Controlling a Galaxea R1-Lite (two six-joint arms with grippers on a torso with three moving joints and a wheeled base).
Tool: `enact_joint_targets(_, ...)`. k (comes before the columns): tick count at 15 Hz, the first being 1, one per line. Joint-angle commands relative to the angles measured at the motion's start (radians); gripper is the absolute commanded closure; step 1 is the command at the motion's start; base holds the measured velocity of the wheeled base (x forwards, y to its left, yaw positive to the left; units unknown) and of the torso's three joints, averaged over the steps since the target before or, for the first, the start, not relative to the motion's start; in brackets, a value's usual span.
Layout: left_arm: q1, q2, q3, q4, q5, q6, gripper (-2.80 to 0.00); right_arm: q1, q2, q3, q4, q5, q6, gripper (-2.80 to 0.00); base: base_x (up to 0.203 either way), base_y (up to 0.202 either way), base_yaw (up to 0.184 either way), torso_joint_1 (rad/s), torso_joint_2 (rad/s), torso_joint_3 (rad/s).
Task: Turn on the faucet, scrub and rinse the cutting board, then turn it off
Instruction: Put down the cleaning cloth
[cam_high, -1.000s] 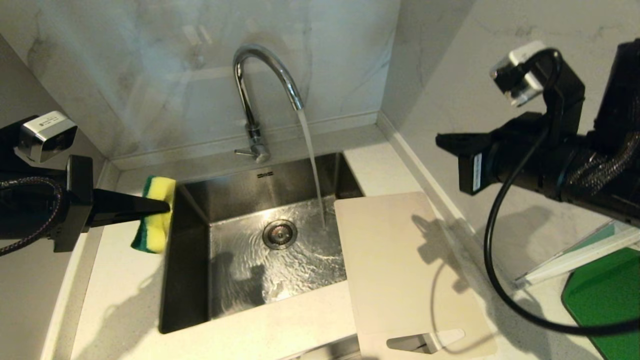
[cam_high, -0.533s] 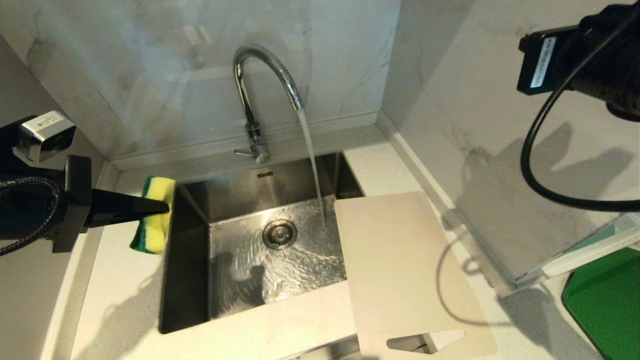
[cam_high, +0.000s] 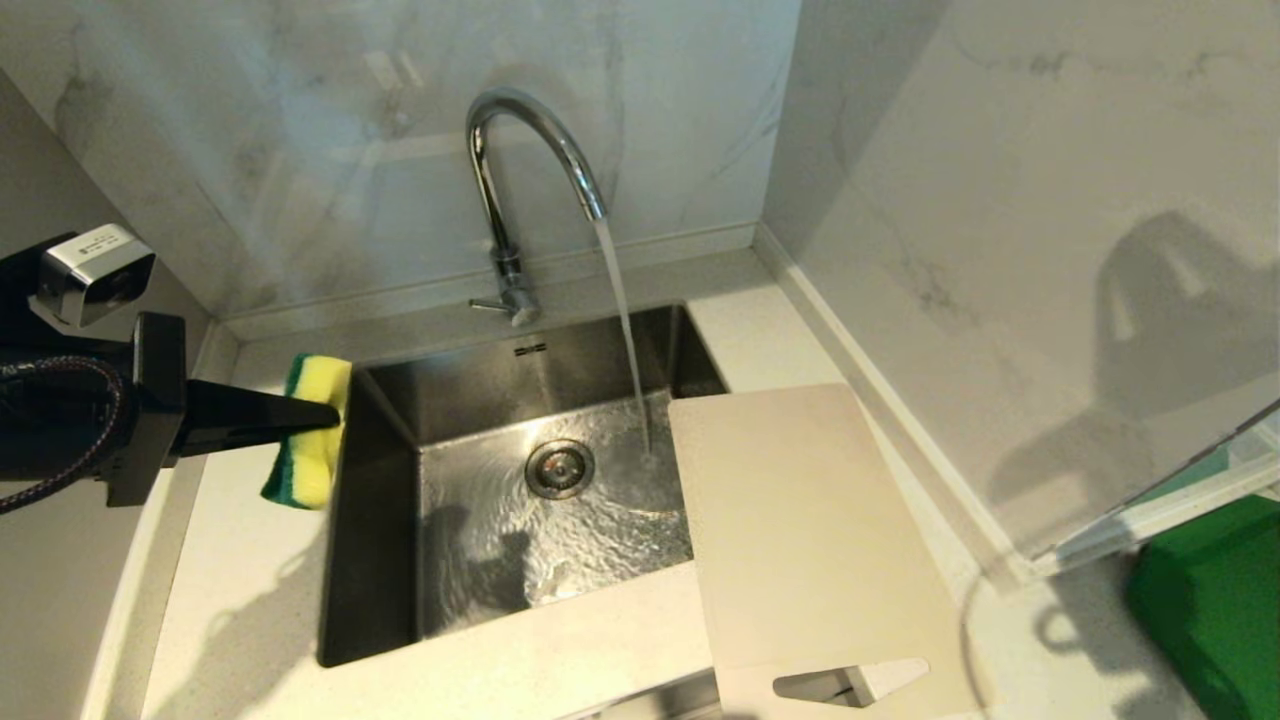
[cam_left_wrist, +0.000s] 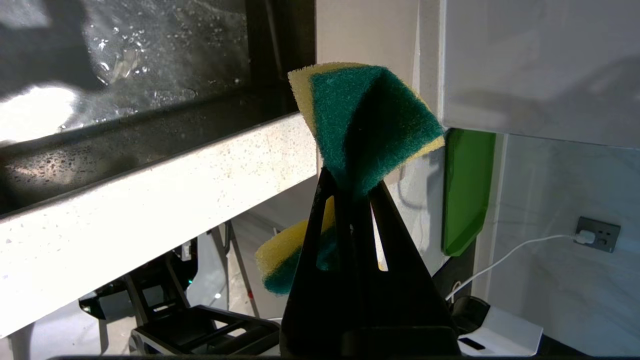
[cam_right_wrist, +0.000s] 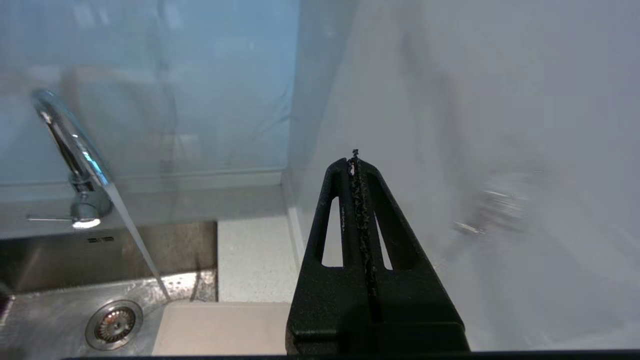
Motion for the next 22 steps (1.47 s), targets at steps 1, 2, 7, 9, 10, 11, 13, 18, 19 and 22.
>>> enact_joint_targets(1,0.000,-0.001,0.006,0.002,-0.001,-0.005,0.00,-0.001,-0.140,-0.016,0.094,-0.004,-0.003,0.00,0.000,0.000,0.000,0.000,0.00,0.000)
enact_joint_targets(2,0.000,-0.001,0.010,0.002,-0.001,-0.005,0.00,-0.001,-0.179,-0.016,0.141,-0.006,-0.003,0.00,0.000,0.000,0.000,0.000,0.00,0.000)
enact_joint_targets(7,0.000,0.005,0.034,-0.008,-0.005,-0.004,0.00,0.000,-0.287,0.015,0.313,-0.077,0.112,0.00,0.000,0.000,0.000,0.000,0.00,0.000)
enact_joint_targets(9,0.000,0.005,0.039,-0.008,-0.005,-0.004,0.00,0.000,-0.298,0.026,0.384,-0.085,0.188,0.00,0.000,0.000,0.000,0.000,0.00,0.000)
enact_joint_targets(10,0.000,0.002,0.040,-0.008,-0.005,-0.004,0.00,0.000,-0.298,0.028,0.396,-0.087,0.213,0.00,0.000,0.000,0.000,0.000,0.00,0.000)
enact_joint_targets(11,0.000,0.001,0.041,-0.008,-0.004,-0.004,0.00,0.001,-0.296,0.035,0.398,-0.088,0.232,0.00,0.000,0.000,0.000,0.000,0.00,0.000)
enact_joint_targets(13,0.000,0.002,0.041,-0.008,-0.002,-0.004,0.00,0.001,-0.290,0.059,0.397,-0.089,0.257,0.00,0.000,0.000,0.000,0.000,0.00,0.000)
enact_joint_targets(18,0.000,0.001,0.041,-0.008,-0.002,-0.002,0.00,-0.001,-0.263,0.099,0.395,-0.092,0.308,0.00,0.000,0.000,0.000,0.000,0.00,0.000)
enact_joint_targets(19,0.000,0.002,0.040,-0.008,-0.002,-0.002,0.00,-0.001,-0.256,0.107,0.395,-0.092,0.324,0.00,0.000,0.000,0.000,0.000,0.00,0.000)
enact_joint_targets(22,0.000,0.001,0.040,-0.008,-0.002,-0.002,0.00,-0.008,-0.219,0.120,0.391,-0.095,0.368,0.00,0.000,0.000,0.000,0.000,0.00,0.000)
